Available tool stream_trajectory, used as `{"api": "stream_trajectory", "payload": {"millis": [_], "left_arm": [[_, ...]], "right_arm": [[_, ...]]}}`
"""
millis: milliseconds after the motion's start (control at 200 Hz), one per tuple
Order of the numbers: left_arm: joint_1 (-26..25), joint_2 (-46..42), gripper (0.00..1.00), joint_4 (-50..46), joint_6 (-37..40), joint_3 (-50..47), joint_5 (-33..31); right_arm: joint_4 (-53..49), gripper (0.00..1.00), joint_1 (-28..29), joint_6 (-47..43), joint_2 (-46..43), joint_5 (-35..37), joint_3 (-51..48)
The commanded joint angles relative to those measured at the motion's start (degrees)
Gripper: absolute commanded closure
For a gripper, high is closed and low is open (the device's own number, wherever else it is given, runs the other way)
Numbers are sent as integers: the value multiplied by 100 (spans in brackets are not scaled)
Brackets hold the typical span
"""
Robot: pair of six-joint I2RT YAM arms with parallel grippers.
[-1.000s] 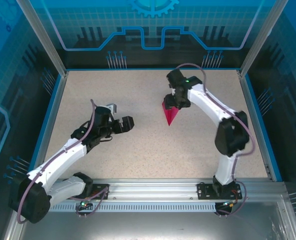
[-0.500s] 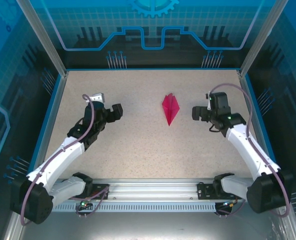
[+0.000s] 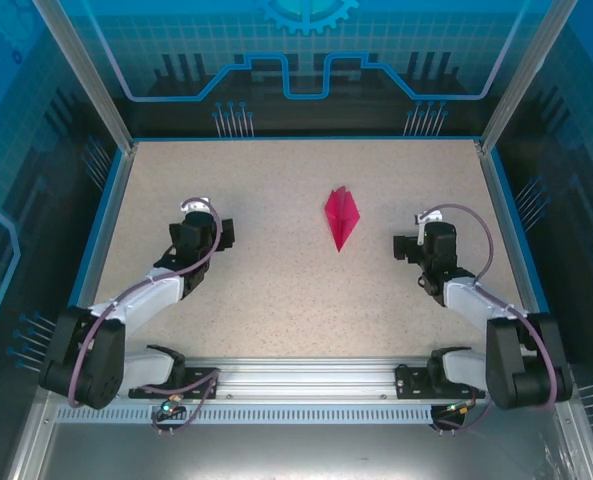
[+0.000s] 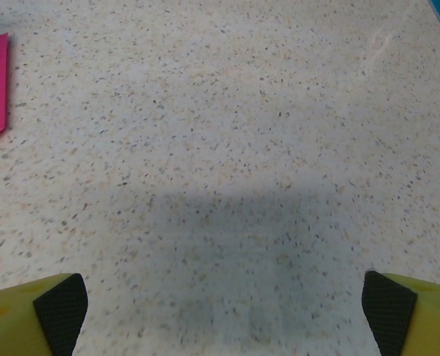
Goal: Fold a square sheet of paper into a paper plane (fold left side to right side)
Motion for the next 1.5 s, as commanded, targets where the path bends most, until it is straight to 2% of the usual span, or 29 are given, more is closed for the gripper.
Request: {"api": "stream_trajectory", "payload": {"millis": [0, 110, 145, 255, 405, 565, 610, 670, 735, 775, 850, 1080, 1496], "left_arm": [[129, 220, 1, 1242, 408, -315, 187], [213, 526, 1, 1847, 519, -549, 415], [227, 513, 1, 1683, 527, -497, 469], [292, 515, 1, 2047, 818, -639, 706], [541, 367, 1, 2727, 938, -1028, 1148], [897, 688, 1, 3902, 817, -1484, 1556], [967, 851, 1, 4060, 790, -1502, 1668], [997, 1092, 1, 4178, 782, -1456, 1714], [1049, 1378, 1, 4149, 762, -1278, 1761], [1078, 1326, 1, 3586, 702, -1049, 1754], [1269, 1372, 1, 3213, 524, -825, 1878], [1368, 1387, 1, 3271, 453, -834, 1983], [1367, 1383, 1, 3225, 481, -807, 2053]], "right_arm": [[1566, 1, -69, -391, 258, -420, -102], [1513, 1, -148, -453, 366, -848, 18], [1515, 1, -147, -508, 357, -1007, -16], [1656, 1, -158, -599, 295, -1291, -107], [2023, 1, -153, -472, 437, -1410, -146], [3132, 1, -122, -468, 1367, -1410, -283], [2706, 1, -135, -496, 1309, -1473, -136], [2710, 1, -154, -489, 1347, -1537, -122], [2482, 1, -275, -312, 1374, -1518, 20], [2611, 1, -304, -303, 1389, -1580, -25], [2583, 1, -301, -303, 1388, -1570, -14], [2513, 1, -154, -383, 1392, -1302, 23], [2498, 1, -150, -378, 1385, -1310, 23]]}}
